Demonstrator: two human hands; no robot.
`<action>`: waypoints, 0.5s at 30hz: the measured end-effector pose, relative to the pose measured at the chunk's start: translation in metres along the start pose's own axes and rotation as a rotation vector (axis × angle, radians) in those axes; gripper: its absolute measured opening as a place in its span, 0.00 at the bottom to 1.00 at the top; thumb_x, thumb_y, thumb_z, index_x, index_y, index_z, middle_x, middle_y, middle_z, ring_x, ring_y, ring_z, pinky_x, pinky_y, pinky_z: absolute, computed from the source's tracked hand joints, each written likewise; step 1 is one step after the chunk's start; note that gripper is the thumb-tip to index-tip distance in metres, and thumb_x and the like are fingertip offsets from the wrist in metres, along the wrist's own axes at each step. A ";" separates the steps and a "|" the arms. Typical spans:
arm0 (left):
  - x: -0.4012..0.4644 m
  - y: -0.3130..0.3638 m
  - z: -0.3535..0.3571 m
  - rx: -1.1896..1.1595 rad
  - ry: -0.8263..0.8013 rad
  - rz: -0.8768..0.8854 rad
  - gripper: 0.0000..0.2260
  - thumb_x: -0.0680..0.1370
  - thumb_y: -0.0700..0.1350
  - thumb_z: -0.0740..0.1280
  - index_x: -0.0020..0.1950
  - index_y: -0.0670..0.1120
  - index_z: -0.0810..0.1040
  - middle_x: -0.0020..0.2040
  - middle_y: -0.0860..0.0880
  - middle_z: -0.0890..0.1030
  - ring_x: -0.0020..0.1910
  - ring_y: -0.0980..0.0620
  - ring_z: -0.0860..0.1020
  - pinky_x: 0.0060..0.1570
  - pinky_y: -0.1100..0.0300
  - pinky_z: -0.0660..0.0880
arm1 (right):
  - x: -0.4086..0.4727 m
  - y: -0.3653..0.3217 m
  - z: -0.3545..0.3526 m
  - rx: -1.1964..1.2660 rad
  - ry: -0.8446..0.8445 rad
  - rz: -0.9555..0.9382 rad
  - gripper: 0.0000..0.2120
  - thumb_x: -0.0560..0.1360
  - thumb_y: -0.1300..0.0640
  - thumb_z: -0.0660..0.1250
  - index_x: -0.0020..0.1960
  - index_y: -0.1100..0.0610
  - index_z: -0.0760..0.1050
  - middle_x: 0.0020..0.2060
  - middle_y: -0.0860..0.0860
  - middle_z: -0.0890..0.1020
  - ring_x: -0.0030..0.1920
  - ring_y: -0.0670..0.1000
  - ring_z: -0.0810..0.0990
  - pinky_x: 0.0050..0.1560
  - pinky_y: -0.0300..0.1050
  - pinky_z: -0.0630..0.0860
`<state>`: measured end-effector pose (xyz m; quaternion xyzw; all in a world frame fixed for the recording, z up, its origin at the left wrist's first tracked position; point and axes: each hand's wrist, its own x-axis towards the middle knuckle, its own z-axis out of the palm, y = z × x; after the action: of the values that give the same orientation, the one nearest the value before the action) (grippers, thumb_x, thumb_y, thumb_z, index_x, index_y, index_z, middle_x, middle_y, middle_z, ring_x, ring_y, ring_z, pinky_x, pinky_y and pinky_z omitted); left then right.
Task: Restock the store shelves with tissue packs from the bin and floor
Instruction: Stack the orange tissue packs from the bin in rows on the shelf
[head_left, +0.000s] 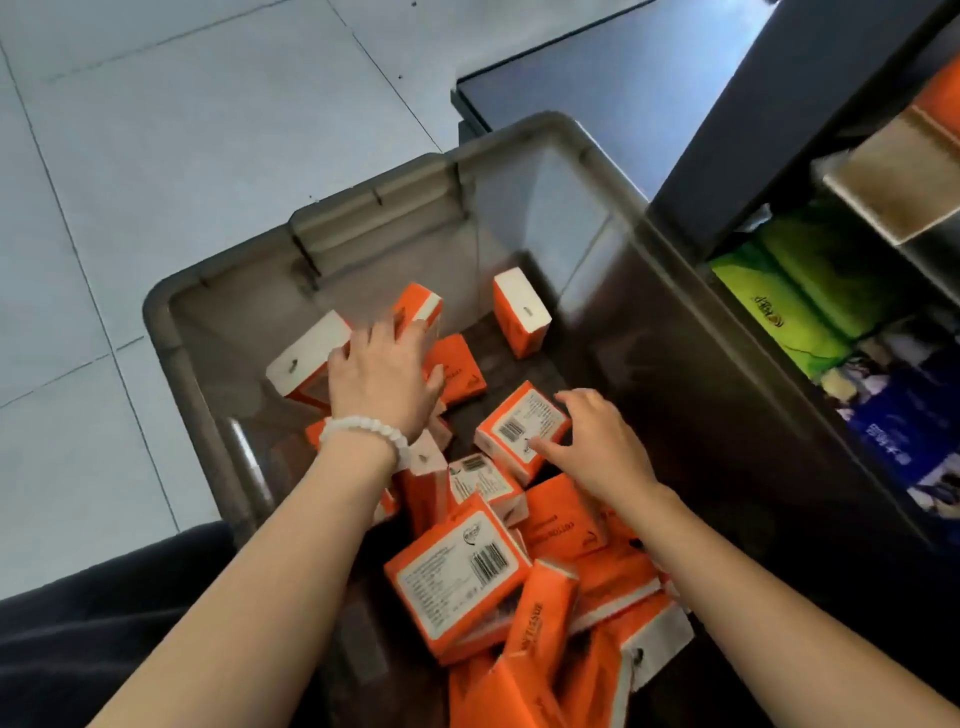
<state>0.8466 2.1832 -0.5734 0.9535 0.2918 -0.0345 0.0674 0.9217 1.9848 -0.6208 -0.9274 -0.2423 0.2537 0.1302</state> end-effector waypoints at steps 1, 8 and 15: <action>0.003 0.000 0.004 -0.002 -0.014 -0.020 0.23 0.75 0.55 0.64 0.69 0.51 0.67 0.66 0.45 0.70 0.65 0.43 0.66 0.56 0.47 0.67 | 0.007 0.001 0.010 0.007 -0.034 0.022 0.33 0.70 0.42 0.70 0.69 0.54 0.65 0.66 0.52 0.69 0.67 0.55 0.66 0.64 0.50 0.68; 0.004 -0.004 0.015 0.021 -0.020 -0.074 0.22 0.75 0.48 0.66 0.69 0.53 0.67 0.64 0.41 0.70 0.62 0.39 0.67 0.54 0.45 0.68 | 0.041 0.001 0.059 0.107 -0.133 0.129 0.51 0.62 0.34 0.73 0.74 0.56 0.56 0.71 0.56 0.62 0.72 0.57 0.60 0.69 0.50 0.59; 0.003 0.001 0.017 -0.015 0.003 -0.048 0.23 0.72 0.43 0.69 0.67 0.53 0.71 0.61 0.41 0.72 0.59 0.38 0.68 0.52 0.46 0.69 | 0.050 0.008 0.063 0.085 -0.120 0.149 0.53 0.59 0.33 0.73 0.75 0.52 0.54 0.69 0.55 0.64 0.70 0.57 0.62 0.68 0.51 0.60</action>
<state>0.8491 2.1816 -0.5900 0.9457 0.3150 -0.0323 0.0735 0.9287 2.0115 -0.6969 -0.9196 -0.1690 0.3279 0.1354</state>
